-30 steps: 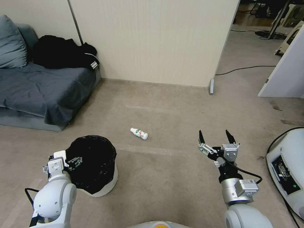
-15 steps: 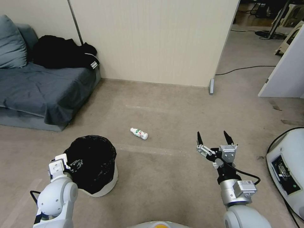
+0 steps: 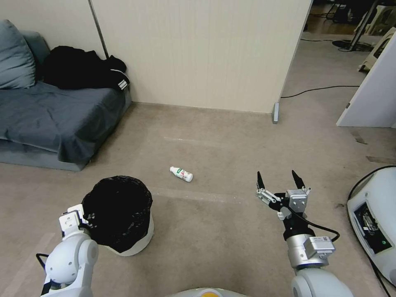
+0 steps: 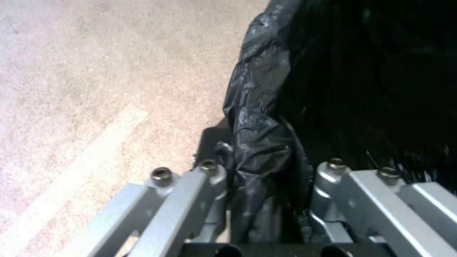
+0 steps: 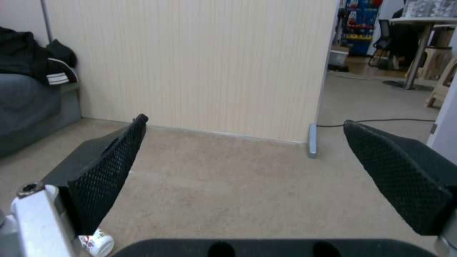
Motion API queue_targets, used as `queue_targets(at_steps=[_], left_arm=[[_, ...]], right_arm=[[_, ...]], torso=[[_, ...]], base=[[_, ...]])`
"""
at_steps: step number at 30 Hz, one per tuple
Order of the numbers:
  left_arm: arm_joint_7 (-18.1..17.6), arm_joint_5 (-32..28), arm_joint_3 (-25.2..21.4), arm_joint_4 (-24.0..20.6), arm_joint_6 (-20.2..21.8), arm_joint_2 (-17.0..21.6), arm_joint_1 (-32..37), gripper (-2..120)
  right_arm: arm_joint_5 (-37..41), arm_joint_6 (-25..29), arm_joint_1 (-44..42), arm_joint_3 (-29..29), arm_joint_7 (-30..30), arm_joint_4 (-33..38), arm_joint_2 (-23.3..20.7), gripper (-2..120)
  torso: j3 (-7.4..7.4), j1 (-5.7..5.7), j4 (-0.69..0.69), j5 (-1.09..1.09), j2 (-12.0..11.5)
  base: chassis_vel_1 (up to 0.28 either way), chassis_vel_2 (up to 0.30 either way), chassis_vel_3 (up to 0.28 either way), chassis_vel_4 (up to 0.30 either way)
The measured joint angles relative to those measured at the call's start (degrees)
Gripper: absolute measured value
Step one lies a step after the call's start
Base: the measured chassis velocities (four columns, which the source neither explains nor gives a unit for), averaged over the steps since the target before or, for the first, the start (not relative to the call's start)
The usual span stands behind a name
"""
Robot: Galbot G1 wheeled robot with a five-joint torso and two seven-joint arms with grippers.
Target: Pick up the trash bin, then pick up the garbage from the floor and place it into the trash bin.
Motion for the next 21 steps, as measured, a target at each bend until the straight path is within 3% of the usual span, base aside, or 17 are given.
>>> queue_targets(at_steps=[3,21], left_arm=[[0.09,-0.24,-0.48,0.02,0.0,0.26,0.1,11],[0.24,-1.73,-0.64,-1.76,0.0,0.35,1.24,9]], right_arm=[[-0.02,0.1,-0.06,-0.07,-0.06,0.06,0.0,100],[-1.85,0.54,0.31,-0.15,0.88,0.28,0.0,100]], torso=[[0.0,0.0,0.0,0.0,0.0],[0.0,0.0,0.01,0.0,0.0]], base=[[0.0,0.0,0.0,0.0],[0.0,0.0,0.0,0.0]])
